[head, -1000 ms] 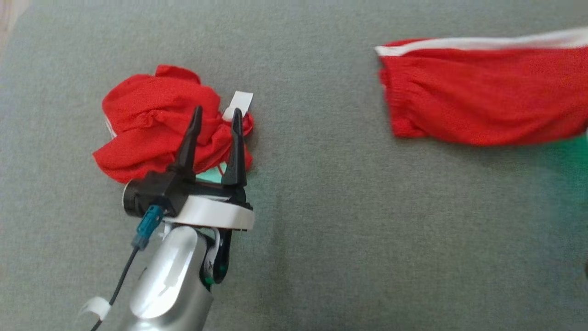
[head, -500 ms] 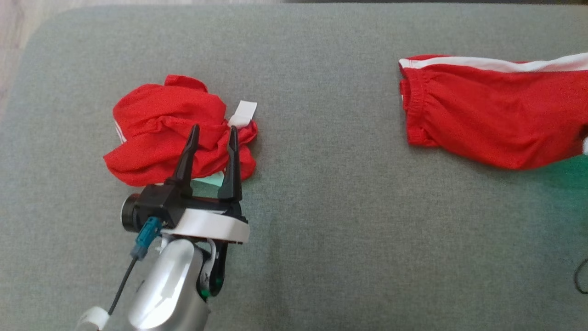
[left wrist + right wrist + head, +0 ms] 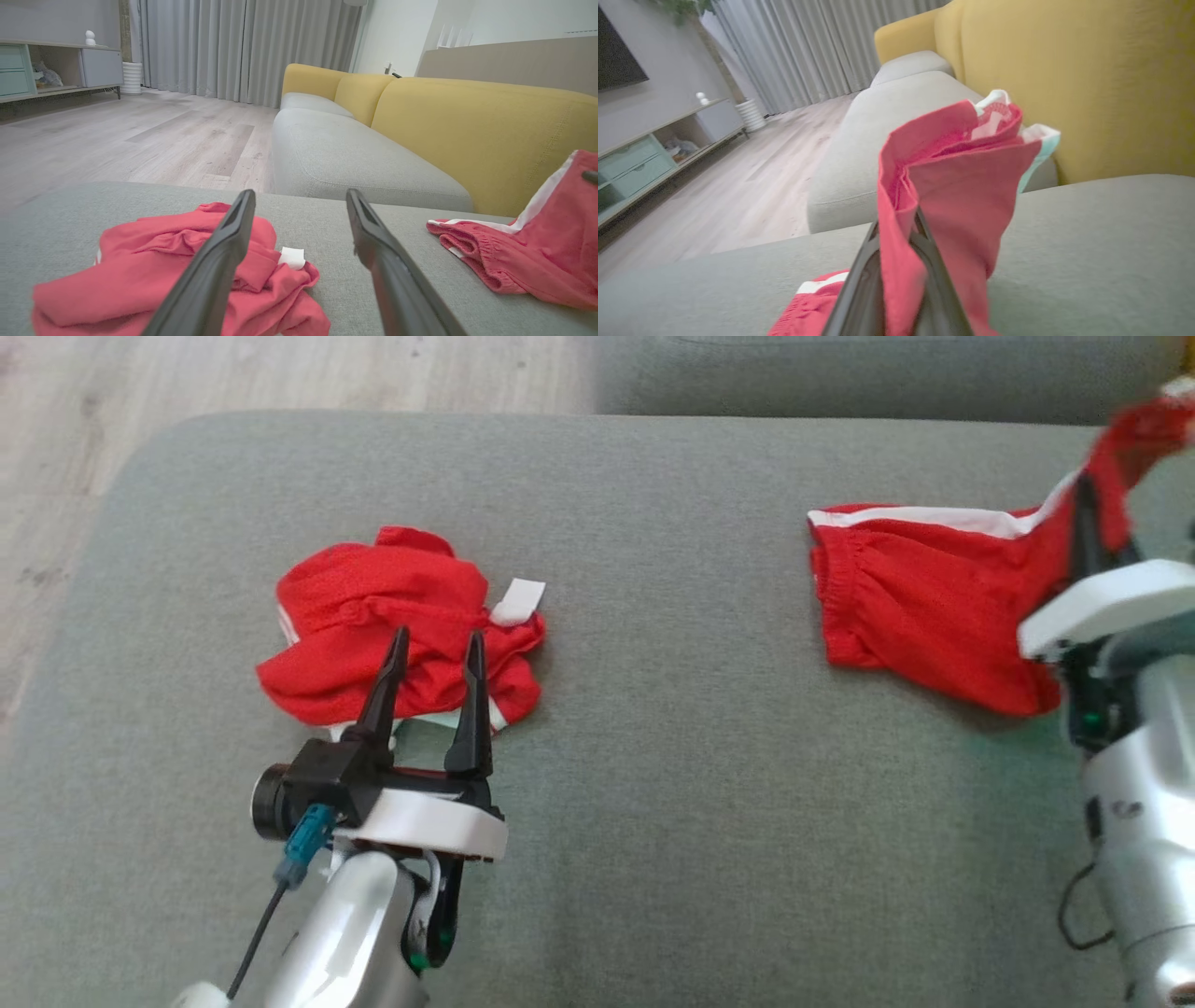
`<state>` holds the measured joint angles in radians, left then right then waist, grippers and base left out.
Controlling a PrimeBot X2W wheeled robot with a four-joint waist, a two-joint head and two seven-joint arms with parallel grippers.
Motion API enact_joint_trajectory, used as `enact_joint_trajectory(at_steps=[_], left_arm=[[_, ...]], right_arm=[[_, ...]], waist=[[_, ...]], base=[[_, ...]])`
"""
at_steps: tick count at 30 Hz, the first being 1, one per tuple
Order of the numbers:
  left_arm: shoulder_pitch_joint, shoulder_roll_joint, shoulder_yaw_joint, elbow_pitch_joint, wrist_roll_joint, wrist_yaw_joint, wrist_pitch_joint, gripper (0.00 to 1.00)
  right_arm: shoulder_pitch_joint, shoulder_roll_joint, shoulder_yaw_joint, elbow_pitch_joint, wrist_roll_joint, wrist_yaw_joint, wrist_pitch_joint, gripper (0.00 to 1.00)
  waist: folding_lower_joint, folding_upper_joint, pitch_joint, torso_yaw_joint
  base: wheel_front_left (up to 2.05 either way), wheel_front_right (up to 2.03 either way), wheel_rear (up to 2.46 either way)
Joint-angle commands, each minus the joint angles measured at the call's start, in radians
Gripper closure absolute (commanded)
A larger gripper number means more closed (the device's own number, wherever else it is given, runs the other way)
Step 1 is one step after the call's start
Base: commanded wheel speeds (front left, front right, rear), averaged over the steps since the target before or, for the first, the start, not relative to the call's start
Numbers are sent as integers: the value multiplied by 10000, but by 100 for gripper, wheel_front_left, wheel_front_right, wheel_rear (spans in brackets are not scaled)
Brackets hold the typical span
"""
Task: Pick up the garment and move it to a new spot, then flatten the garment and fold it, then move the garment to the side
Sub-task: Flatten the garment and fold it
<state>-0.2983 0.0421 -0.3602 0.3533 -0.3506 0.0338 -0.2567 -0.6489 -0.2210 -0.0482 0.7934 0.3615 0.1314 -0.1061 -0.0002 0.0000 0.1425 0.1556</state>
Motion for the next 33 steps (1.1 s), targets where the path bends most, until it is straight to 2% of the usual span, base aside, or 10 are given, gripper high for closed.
enact_joint_trajectory(at_steps=[1, 8, 19, 20, 21, 27, 33], left_arm=[[-156, 82, 284, -268, 33, -10, -51, 0], [-141, 82, 243, -318, -91, 21, -51, 0], [-306, 81, 119, -367, -211, 125, -51, 0], [-299, 81, 123, -363, -216, 140, -51, 0], [-285, 81, 134, -355, -218, 153, -51, 0], [-206, 81, 269, -323, -167, 142, -51, 0], [-117, 81, 482, -405, -102, 109, -51, 0]], right_arm=[[-166, 124, 452, -428, 125, -7, -40, 100], [-319, 435, 2059, -419, 405, -7, 102, 100], [-545, 563, 4042, 1187, 145, -7, -63, 100], [-570, 562, 4240, 1325, 48, -7, -176, 90], [-597, 583, 4392, 1480, -51, -7, -310, 0], [-724, 1144, 4696, 2013, -424, -7, -1252, 0], [-576, 1425, 3593, 1494, -729, -7, -1542, 0]], waist=[[2, 0, -65, 112], [2, 0, 100, 441], [2, 0, 449, 688], [2, 0, 439, 659], [2, 0, 416, 612], [2, 0, 96, 138], [2, 0, -333, -420]], base=[[0, 0, 0], [0, 0, 0], [0, 0, 0], [0, 0, 0], [0, 0, 0], [0, 0, 0], [0, 0, 0]])
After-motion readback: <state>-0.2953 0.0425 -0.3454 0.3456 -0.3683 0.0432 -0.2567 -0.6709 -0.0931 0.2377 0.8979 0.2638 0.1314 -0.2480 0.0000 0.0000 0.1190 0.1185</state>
